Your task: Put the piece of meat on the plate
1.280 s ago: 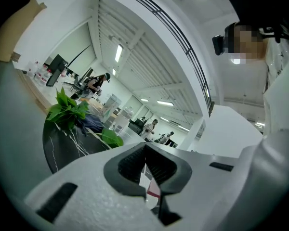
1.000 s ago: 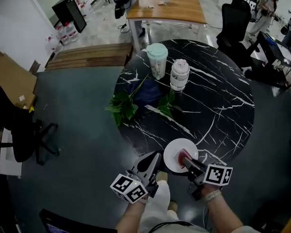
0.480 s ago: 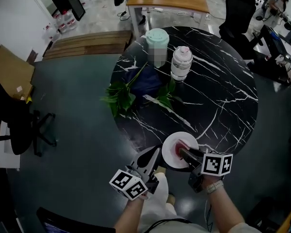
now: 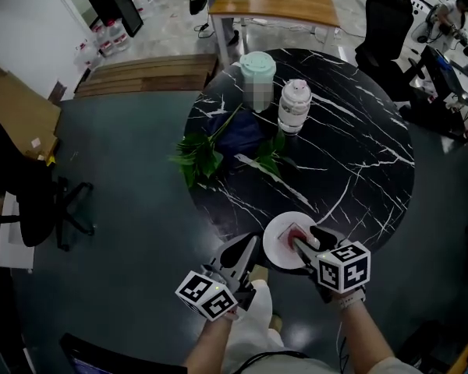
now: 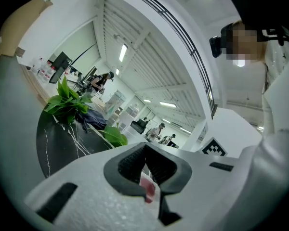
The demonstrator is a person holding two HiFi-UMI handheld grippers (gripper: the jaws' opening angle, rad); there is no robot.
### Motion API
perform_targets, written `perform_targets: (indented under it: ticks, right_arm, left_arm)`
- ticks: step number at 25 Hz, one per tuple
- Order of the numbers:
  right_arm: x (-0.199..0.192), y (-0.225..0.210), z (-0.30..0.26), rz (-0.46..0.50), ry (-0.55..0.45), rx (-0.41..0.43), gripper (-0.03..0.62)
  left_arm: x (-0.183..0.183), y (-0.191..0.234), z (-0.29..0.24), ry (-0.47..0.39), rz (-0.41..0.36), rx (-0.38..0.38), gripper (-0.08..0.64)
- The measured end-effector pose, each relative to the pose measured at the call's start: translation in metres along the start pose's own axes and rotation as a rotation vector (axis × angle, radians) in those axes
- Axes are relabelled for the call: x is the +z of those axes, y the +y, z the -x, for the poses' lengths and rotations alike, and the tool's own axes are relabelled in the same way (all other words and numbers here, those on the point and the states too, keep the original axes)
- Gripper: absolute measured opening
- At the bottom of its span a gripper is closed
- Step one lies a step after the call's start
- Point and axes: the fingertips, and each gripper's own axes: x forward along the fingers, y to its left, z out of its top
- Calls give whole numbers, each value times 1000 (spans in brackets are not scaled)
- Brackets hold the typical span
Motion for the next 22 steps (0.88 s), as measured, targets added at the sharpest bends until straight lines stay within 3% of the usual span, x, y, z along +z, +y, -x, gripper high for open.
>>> perform_targets:
  ticks: [10,11,12,13,15,22]
  right_arm:
    - [16,50,62,-44,-239,179,202]
    - [15,54,71,-40,-257,173,198]
    - [15,57,79,-26,-278,158,163]
    - [14,61,88,-5,-300,141,78]
    - [11,69,103,36,-336,123,32]
    - [11,89,139,116,-405,89,11]
  left_arm:
    - [-3,-38,26,-12,-23,-28,9]
    - [-4,-43,30,-14,-29,-32,9]
    - [-4,-48,33,-18,-35,-35,9]
    - [-4,-54,37,-22,-41,-37,9]
    - [-1,-67,43,-30,-55,-40,9]
    - [1,-101,61,-45,-91,-66,9]
